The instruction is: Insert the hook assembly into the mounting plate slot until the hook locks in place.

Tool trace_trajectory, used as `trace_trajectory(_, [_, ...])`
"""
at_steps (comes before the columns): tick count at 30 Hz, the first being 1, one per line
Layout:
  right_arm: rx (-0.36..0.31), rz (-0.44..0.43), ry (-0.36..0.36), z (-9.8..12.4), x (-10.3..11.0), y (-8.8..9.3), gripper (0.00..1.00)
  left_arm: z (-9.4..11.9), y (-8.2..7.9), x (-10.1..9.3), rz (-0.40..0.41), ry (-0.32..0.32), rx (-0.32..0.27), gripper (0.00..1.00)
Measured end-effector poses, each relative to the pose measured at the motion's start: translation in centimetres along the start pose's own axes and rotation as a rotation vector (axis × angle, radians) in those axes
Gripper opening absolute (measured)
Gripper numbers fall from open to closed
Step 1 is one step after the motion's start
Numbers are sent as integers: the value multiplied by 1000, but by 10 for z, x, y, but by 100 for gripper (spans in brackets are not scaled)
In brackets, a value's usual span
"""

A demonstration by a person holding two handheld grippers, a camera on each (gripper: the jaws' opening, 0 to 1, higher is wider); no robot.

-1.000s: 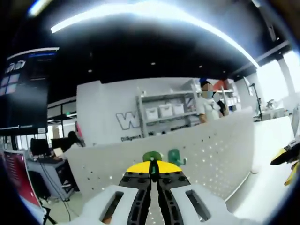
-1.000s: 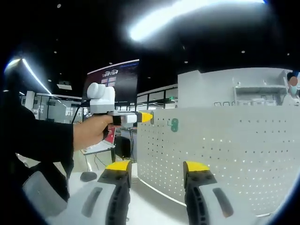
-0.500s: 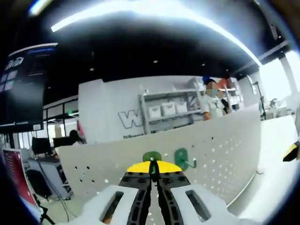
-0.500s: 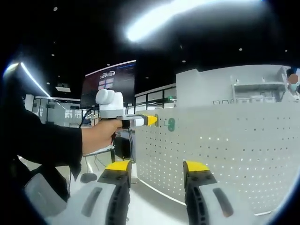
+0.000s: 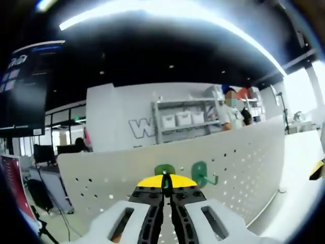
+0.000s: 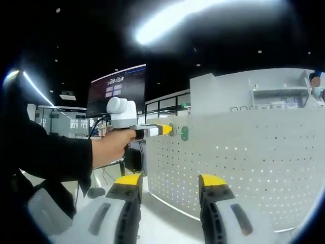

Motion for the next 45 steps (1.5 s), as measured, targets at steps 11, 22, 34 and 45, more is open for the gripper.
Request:
trace_trajectory(11, [10, -5, -2, 0, 0, 3, 42, -2, 5, 2, 4, -6, 8, 3])
trace_trajectory(22, [13, -7, -1, 0, -1, 4, 42, -3, 7, 0, -4, -9, 7, 3])
trace_trajectory(34, [15, -16, -7, -1, -1, 4, 41, -3, 7, -8, -148, -75, -17, 3])
trace_trajectory(45, [6, -25, -5, 0, -3, 3, 41, -3, 9, -12, -254, -106, -20, 4])
Point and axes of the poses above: the point that each gripper's makers call its tool centre point, and the gripper's own axes: z roughly backward along the fingers, x roughly to its left, y roughly out of its underside, the point moved 6 cm from there along z, roughly backward along the fingers, and after that the axes turned 5 degrees about -y, right-handed, at the moved point
